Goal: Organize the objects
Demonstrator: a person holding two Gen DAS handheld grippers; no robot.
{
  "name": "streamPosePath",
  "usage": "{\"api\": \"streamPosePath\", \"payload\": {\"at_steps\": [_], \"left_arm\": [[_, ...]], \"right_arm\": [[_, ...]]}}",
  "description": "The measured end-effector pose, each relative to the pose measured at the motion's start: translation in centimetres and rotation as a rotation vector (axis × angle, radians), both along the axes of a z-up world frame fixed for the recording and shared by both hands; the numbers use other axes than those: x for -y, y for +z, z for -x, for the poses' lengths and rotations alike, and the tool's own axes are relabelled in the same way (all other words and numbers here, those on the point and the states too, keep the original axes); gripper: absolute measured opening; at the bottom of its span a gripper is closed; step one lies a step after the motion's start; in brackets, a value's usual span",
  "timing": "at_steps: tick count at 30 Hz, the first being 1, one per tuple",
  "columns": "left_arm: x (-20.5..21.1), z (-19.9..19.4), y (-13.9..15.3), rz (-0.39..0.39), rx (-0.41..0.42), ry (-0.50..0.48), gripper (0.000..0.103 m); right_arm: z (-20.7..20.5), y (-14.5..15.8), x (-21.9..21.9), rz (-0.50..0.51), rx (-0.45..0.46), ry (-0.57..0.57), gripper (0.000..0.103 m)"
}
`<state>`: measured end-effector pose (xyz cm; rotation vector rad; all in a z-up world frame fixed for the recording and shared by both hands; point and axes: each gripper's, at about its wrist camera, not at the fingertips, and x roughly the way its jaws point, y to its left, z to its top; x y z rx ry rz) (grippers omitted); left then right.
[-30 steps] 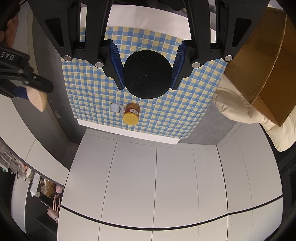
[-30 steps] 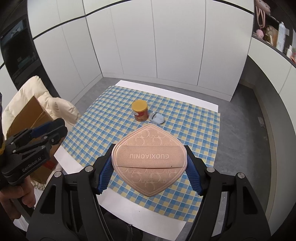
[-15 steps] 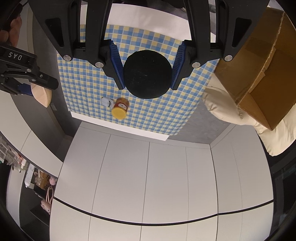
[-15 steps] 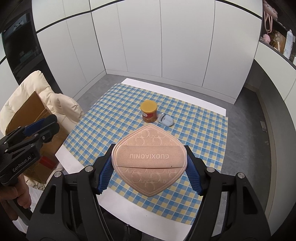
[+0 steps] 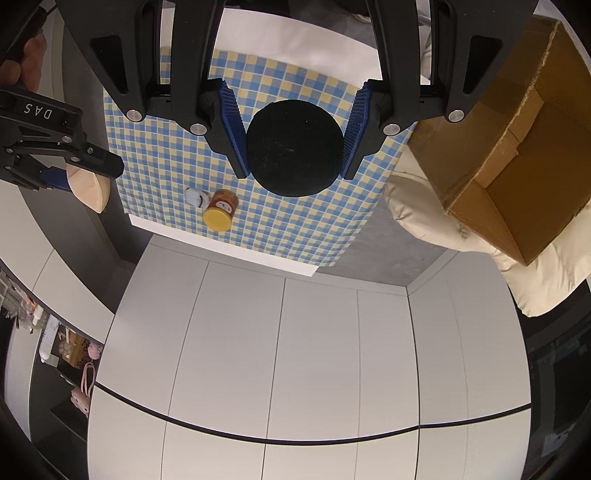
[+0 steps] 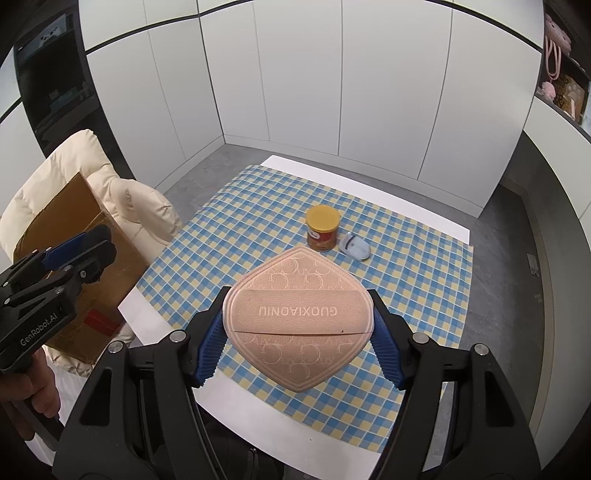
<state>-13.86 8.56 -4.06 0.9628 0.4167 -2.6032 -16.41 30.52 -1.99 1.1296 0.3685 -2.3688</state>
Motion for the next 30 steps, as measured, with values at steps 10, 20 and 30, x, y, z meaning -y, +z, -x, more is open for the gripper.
{"api": "streamPosePath", "payload": {"at_steps": [10, 20, 30], "left_arm": [[1.6, -0.9, 0.1, -0.001, -0.008, 0.032, 0.05], [3.1, -2.4, 0.1, 0.001, -0.015, 0.073, 0.05], [5.3, -4.0, 0.0, -0.004, -0.023, 0.121, 0.05]], "right_arm": [[-0.1, -0.1, 1.9, 0.006, -0.001, 0.021, 0.072], [-0.5, -0.1, 4.2, 0.009, -0.006, 0.057, 0.072], [-1.1, -0.4, 7.0, 0.005, -0.01, 0.099, 0.072]]}}
